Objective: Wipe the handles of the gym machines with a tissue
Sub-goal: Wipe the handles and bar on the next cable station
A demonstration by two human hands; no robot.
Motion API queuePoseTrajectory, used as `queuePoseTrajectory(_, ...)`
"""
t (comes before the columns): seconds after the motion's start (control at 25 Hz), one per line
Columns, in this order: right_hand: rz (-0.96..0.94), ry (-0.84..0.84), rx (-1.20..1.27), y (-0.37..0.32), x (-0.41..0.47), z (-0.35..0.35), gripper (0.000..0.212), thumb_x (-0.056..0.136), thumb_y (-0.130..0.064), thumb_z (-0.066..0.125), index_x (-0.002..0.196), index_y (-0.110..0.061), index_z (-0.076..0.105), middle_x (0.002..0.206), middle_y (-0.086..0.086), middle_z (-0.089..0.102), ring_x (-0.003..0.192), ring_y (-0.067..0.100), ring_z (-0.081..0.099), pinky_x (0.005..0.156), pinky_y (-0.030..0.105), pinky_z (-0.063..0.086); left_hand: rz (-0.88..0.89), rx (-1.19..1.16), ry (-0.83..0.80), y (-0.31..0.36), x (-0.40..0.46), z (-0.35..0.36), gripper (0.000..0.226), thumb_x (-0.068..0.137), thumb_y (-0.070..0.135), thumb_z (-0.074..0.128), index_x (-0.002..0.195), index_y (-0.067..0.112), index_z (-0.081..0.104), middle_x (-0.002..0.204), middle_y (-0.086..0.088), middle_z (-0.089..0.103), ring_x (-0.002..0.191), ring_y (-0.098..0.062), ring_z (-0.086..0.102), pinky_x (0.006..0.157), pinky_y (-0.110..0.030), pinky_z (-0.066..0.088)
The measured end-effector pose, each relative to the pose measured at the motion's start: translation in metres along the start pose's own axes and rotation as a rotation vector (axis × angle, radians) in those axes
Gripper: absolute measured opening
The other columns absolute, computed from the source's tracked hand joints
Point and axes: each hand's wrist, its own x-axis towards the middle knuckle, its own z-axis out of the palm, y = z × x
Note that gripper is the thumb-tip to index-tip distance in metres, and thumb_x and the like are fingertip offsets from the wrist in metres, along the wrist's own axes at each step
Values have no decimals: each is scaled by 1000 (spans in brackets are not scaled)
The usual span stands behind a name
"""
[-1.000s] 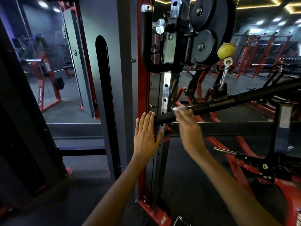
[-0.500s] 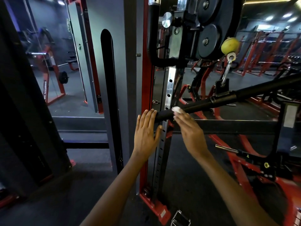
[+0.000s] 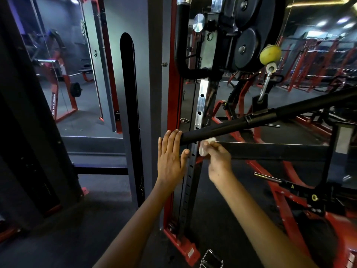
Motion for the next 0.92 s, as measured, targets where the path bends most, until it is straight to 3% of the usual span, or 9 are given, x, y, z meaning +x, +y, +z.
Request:
queuePoseTrajectory(0.16,-211,248,386,-41,23,-19,19,88,4,54,86,-15,57,88,-1,60,81,8,61,69,16,51,16,0,-29,-8,-1,-5,62,102,51,13,148,14,30,153,-6,33,147,-14,12,122,-33,-2)
queuePoseTrajectory(0.24,-295,296,367,-37,27,-15,23,86,5,56,88,-17,56,90,-2,60,81,8,60,73,17,51,22,-23,-38,-6,-3,-4,64,102,53,13,148,13,29,153,-6,33,147,-12,10,121,-31,-5)
queuePoseTrajectory(0.36,-116,65,104,18,0,15,20,85,2,58,94,-16,60,88,1,63,82,13,62,79,26,52,12,-47,-32,-4,-5,-2,69,100,56,11,149,11,30,153,-6,33,147,-15,13,121,-33,-4)
queuePoseTrajectory(0.44,-9,-111,83,26,-12,21,19,85,6,56,91,-11,60,82,4,63,75,14,62,71,25,54,24,-39,-22,-8,-4,-5,69,100,56,10,149,12,30,153,-6,33,147,-14,14,121,-33,-4)
queuePoseTrajectory(0.52,-14,-23,285,1,-1,8,20,84,10,54,86,-10,58,81,5,61,72,13,61,62,19,53,40,-41,-27,-10,-2,-9,69,100,57,10,149,13,29,154,-5,33,147,-12,12,121,-32,-4)
queuePoseTrajectory(0.64,-166,179,469,-24,18,-5,22,87,7,52,91,-14,56,88,1,59,77,10,60,66,17,52,44,-62,-38,-8,-2,-10,70,99,58,9,149,13,29,154,-5,32,147,-11,10,121,-32,-5)
queuePoseTrajectory(0.72,-22,102,288,-3,9,11,23,89,4,51,102,-14,58,87,1,60,80,12,60,73,22,52,39,-68,-42,-4,-3,-7,71,99,58,9,150,12,28,154,-5,31,147,-12,10,121,-33,-5)
queuePoseTrajectory(0.84,241,-168,202,18,-7,25,21,90,6,46,96,-9,59,80,6,60,71,14,60,59,21,52,45,-53,-41,-7,-5,-5,69,100,56,11,149,11,29,154,-6,32,148,-14,12,122,-36,-2)
queuePoseTrajectory(0.92,227,-99,343,-3,6,8,23,89,9,46,87,-10,59,85,7,62,71,14,64,58,20,55,57,-35,-55,-11,-5,-6,67,101,55,12,150,13,28,155,-5,31,148,-13,11,122,-36,-1)
